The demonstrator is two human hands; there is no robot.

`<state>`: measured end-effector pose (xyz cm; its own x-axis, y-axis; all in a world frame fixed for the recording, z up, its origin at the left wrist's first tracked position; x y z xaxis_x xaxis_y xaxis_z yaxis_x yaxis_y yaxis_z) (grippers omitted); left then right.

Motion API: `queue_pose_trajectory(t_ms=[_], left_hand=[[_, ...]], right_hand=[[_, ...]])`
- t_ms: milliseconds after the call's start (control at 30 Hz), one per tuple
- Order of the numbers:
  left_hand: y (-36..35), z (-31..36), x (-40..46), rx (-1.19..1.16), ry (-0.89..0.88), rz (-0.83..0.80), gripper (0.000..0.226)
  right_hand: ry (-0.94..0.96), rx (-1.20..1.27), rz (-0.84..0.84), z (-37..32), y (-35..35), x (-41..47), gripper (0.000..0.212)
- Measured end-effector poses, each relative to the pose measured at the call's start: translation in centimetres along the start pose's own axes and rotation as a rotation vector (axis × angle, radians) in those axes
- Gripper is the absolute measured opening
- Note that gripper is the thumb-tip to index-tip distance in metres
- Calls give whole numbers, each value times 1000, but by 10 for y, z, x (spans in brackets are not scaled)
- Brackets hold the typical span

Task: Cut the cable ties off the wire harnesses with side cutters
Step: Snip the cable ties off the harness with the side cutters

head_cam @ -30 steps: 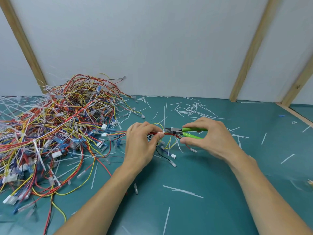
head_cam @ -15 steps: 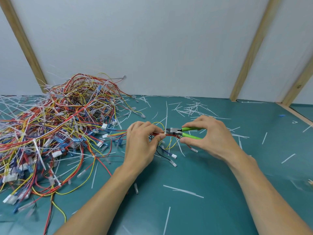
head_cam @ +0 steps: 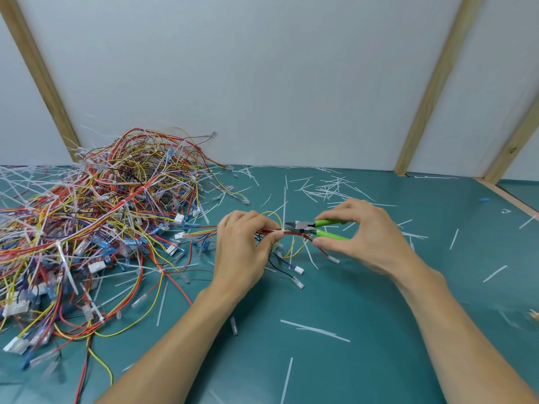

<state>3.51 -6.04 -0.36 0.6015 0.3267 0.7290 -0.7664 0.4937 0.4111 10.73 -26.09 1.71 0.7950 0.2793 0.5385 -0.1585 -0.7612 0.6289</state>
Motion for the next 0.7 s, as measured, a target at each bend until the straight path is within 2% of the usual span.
queue_pose_trajectory(t_ms=[500, 700], left_hand=[[0, 1, 0, -1, -9, -4, 7], [0, 0, 0, -7, 3, 8, 6]], right_hand=[[37, -57, 30, -6, 0, -1, 38], [21, -15, 29, -2, 2, 0, 31]])
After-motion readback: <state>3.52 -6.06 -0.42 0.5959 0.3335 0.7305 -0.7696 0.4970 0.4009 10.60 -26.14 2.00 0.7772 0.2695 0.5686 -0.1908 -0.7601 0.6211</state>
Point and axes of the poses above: each hand's wrist, its own x-axis towards the middle knuckle, its own y-axis out of the back of the hand, z = x × y, the point moved 8 cm from there along x, towards the middle knuckle, and after that the axes turned 13 degrees about z, right-handed, at the moved point
